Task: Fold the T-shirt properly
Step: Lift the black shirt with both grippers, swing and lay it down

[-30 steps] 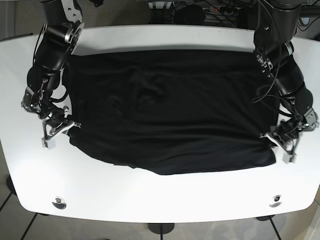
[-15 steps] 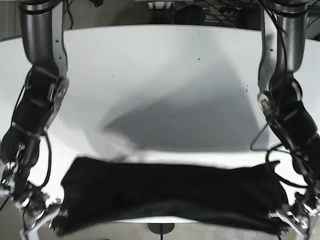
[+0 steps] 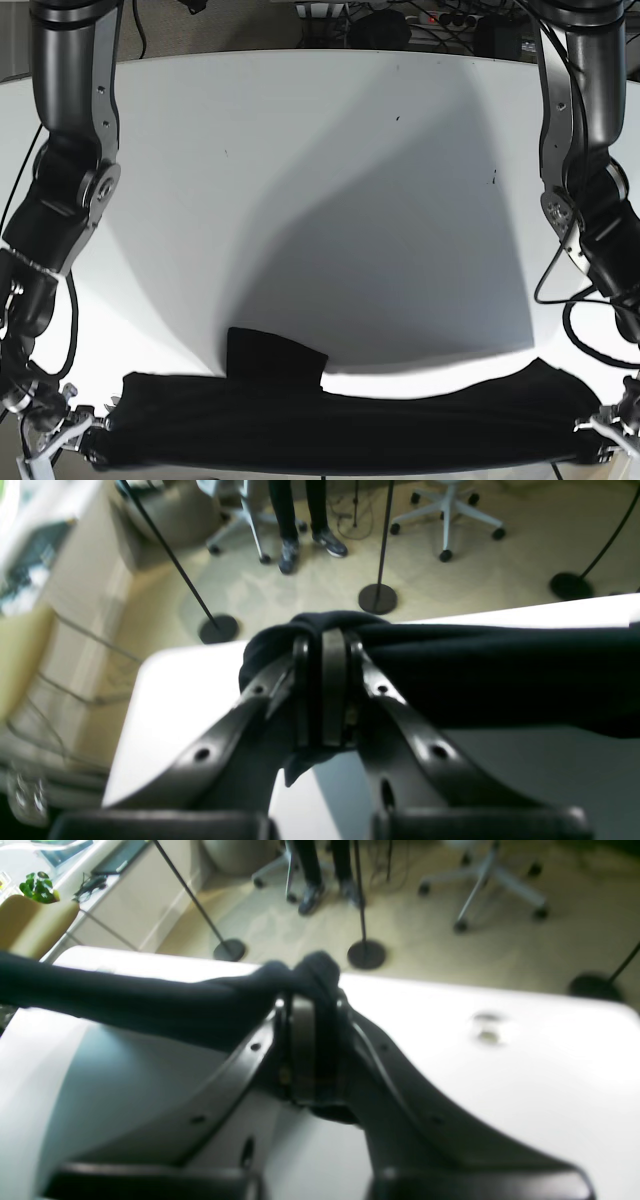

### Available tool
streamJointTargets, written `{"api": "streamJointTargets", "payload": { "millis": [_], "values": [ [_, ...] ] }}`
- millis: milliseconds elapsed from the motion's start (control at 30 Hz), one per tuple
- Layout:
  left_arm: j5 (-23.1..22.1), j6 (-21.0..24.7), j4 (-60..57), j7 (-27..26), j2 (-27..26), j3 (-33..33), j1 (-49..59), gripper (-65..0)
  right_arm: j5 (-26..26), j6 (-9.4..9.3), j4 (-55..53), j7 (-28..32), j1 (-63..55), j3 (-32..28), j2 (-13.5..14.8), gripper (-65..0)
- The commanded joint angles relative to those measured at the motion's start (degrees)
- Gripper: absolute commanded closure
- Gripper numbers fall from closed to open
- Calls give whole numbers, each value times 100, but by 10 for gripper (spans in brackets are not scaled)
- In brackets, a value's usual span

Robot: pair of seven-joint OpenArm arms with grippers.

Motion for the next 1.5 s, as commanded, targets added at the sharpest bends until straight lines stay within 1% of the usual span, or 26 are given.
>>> {"api": "streamJointTargets", "payload": {
  "millis": [33, 67, 133, 200, 300, 333, 400, 500, 533, 567, 600, 667, 700, 767, 833, 967, 1000, 1100, 1167, 1200, 1233, 1267, 1333, 1400, 1433, 1500],
  "values": [
    [-49, 42, 474, -105, -99, -143, 159, 0, 348, -276, 493, 61, -215, 230, 217, -16],
    [-49, 42, 729, -35, -90, -187, 414, 0, 515, -337, 598, 61, -505, 274, 234, -16],
    [-49, 42, 958, -17, -81, -187, 520, 0, 629, -372, 590, 61, -707, 221, 243, -16],
    [-49, 42, 861, -26, -72, -187, 555, 0, 533, -372, 572, 78, -751, 212, 226, -16],
    [-14, 77, 606, -123, 148, -179, 555, 0, 269, -363, 554, 201, -584, 195, 41, -17],
    [-23, 94, 325, -316, 244, -91, 520, 0, -30, -328, 510, 272, -382, 36, -56, -17],
    [-14, 103, 132, -527, 288, 200, 291, 0, -232, -320, 326, 281, 14, -183, -196, -17],
    [-23, 103, -97, -580, 253, 411, -342, 0, -259, -320, -61, 421, 665, -210, -214, -17],
    [4, 103, -194, -580, 244, 481, -817, 0, -259, -328, -210, 456, 1087, -289, -196, -17],
    [12, 103, -290, -589, 165, 560, -1133, 0, -259, -328, -325, 465, 1368, -403, -179, -17],
    [-23, 103, -466, -597, -46, 771, -1543, 0, -259, -328, -465, 474, 1763, -561, -170, -17],
    [-23, 68, -563, -668, -143, 982, -1543, 0, -241, -328, -492, 448, 2212, -632, -170, -17],
    [-23, 68, -563, -659, -151, 982, -1543, 0, -223, -328, -483, 439, 2300, -632, -161, -17],
    [-32, 59, -563, -589, -239, 982, -1543, 0, -206, -337, -421, 395, 2344, -614, -56, -17],
    [-40, 50, -563, -351, -380, 964, -1543, 0, -206, -328, -114, 175, 2221, -597, -3, -17],
    [-40, -200, -528, -325, -380, 375, -1543, 0, -206, -320, 713, 34, 1025, -236, 15, -17],
    [-40, -200, -185, -325, -380, 156, -1186, 0, -206, -320, 1020, -27, 533, -104, 15, -17],
    [-40, -200, 668, -316, -345, -108, 151, 0, -206, -302, 1574, -45, -698, 318, -12, -17],
    [-93, -200, 1336, -316, -72, -416, 1153, 0, -100, -161, 1926, -36, -1665, 617, -135, -17],
    [-243, -200, 1696, -316, 33, -592, 1830, 0, 84, -144, 2067, -36, -2281, 898, -196, -17],
    [-392, -200, 1907, -316, 68, -662, 2269, 0, 207, -144, 2154, -36, -2659, 1030, -214, -17],
    [-647, -200, 2162, -316, 130, -715, 2876, 0, 357, -153, 2295, -18, -3168, 1091, -214, -17],
    [-1016, -200, 2558, -298, 191, -794, 3605, 0, 541, -170, 2524, -18, -3837, 1126, -214, -17],
    [-1359, -200, 3050, 0, 209, -917, 4300, 0, 788, -170, 2735, -18, -4505, 1417, -240, -17],
    [-1535, -200, 3305, 176, 218, -1040, 4608, 0, 893, -170, 2823, -27, -4795, 1540, -311, -17],
    [-1825, -200, 3754, 449, 332, -1304, 5179, 0, 946, -170, 2972, -36, -5287, 1689, -355, -17]
  ]
}}
